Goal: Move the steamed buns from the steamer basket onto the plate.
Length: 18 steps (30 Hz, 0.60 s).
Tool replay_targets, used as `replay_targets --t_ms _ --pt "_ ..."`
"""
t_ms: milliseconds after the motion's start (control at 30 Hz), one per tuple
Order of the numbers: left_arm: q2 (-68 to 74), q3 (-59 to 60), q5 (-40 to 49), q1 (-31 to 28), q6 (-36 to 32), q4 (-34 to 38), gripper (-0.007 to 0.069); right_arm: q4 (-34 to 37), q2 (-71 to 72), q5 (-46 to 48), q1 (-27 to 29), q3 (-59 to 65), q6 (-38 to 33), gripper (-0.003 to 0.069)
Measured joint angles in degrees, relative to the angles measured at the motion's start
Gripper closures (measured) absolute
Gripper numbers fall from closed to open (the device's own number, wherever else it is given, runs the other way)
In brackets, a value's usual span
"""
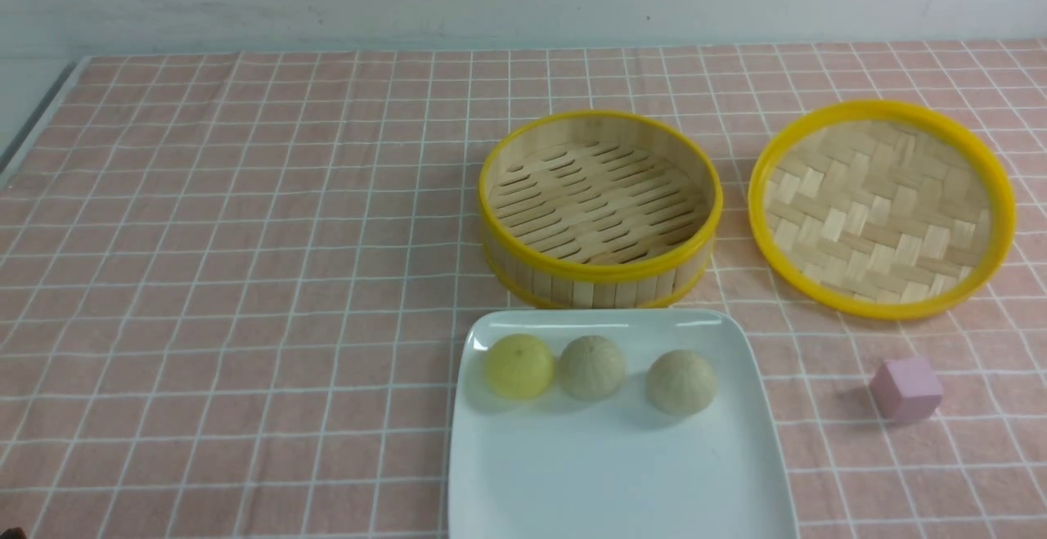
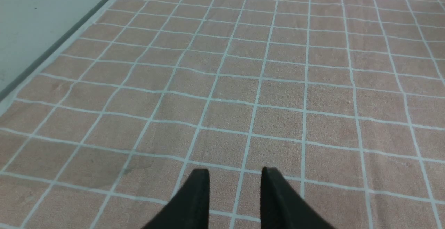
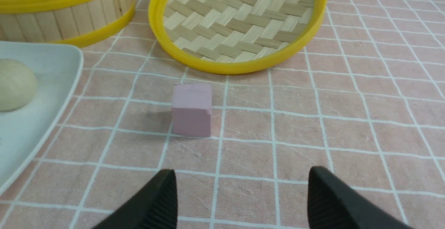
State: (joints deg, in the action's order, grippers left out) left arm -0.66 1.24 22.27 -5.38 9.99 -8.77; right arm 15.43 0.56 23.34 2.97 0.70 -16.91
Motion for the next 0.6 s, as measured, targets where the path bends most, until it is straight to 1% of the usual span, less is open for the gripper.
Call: replay_targets --t_ms 167,300,400,600 --pt "0.00 0.00 0.00 0.00 0.00 -0.04 0.0382 -0.71 0.00 0.00 0.00 0.00 3.75 0.0164" --pt "0.00 0.00 0.00 0.00 0.00 -0.04 0.0382 -3.99 0.00 -0.16 0.00 0.00 9.48 0.0164" --pt "0.00 0.00 0.00 0.00 0.00 -0.04 0.0382 -4.81 0.00 -0.28 0.00 0.00 10.72 0.0164" --pt "0.00 0.00 0.00 0.00 0.00 -0.04 0.0382 -5.26 0.00 -0.32 0.00 0.00 11.00 0.0164"
